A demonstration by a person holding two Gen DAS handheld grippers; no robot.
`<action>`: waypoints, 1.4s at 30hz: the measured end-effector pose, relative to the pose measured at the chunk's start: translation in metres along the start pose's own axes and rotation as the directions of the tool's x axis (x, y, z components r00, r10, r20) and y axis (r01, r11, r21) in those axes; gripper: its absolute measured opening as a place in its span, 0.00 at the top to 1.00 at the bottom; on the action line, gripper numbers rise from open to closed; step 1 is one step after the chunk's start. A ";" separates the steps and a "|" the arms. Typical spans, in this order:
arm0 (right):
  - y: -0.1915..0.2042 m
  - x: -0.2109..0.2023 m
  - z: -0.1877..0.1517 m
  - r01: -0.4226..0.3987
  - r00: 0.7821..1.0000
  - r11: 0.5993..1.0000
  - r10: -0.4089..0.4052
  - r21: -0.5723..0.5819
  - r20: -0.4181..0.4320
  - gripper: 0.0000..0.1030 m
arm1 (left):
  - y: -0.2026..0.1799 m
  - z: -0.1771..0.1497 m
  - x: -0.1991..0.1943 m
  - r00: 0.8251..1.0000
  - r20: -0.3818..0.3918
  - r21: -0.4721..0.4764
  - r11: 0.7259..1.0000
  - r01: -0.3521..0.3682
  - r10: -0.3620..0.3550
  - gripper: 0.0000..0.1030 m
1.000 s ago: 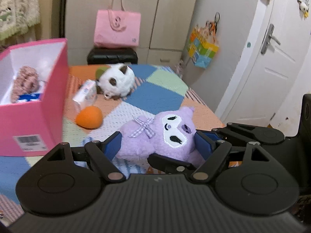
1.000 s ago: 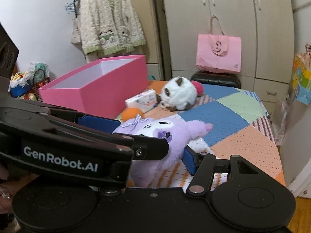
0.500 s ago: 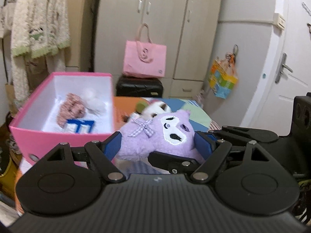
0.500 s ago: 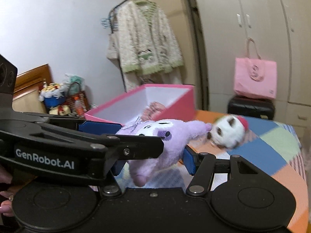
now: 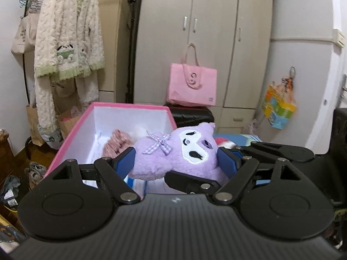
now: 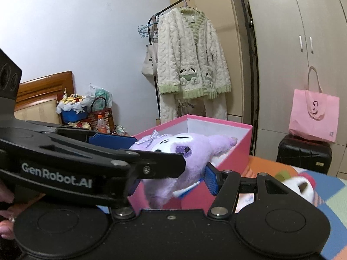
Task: Organize soft objects
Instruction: 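Lift the purple plush with the left gripper and carry it over the box, then open the left gripper to drop the purple plush into the box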
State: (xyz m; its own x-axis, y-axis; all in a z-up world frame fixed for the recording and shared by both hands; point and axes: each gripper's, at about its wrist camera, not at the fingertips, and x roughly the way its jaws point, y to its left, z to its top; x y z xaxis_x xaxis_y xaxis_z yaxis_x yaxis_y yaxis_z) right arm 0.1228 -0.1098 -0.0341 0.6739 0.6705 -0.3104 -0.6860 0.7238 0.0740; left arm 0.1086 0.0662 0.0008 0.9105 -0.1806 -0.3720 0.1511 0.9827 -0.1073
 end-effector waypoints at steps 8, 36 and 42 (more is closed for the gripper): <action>-0.008 0.056 0.024 0.022 0.998 0.998 -0.025 -0.066 -0.051 0.37 | 0.039 0.016 0.047 0.999 -0.045 -0.082 0.997 -0.015 0.011 0.21; 0.005 0.144 0.036 0.062 0.915 0.963 -0.160 -0.262 -0.371 0.29 | 0.088 0.021 0.083 0.977 -0.209 -0.130 0.990 -0.057 0.029 0.20; 0.013 0.126 0.035 0.098 0.913 0.947 -0.208 -0.306 -0.350 0.28 | 0.083 0.021 0.053 0.984 -0.175 -0.095 0.995 -0.003 -0.013 0.20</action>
State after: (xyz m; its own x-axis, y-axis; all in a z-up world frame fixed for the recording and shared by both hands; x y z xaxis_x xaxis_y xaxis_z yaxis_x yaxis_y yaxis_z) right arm 0.2082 -0.0105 -0.0393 0.6621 0.4046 -0.6308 -0.6673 0.7013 -0.2507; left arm 0.1771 0.1386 -0.0079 0.8270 -0.1983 -0.5261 0.1106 0.9748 -0.1935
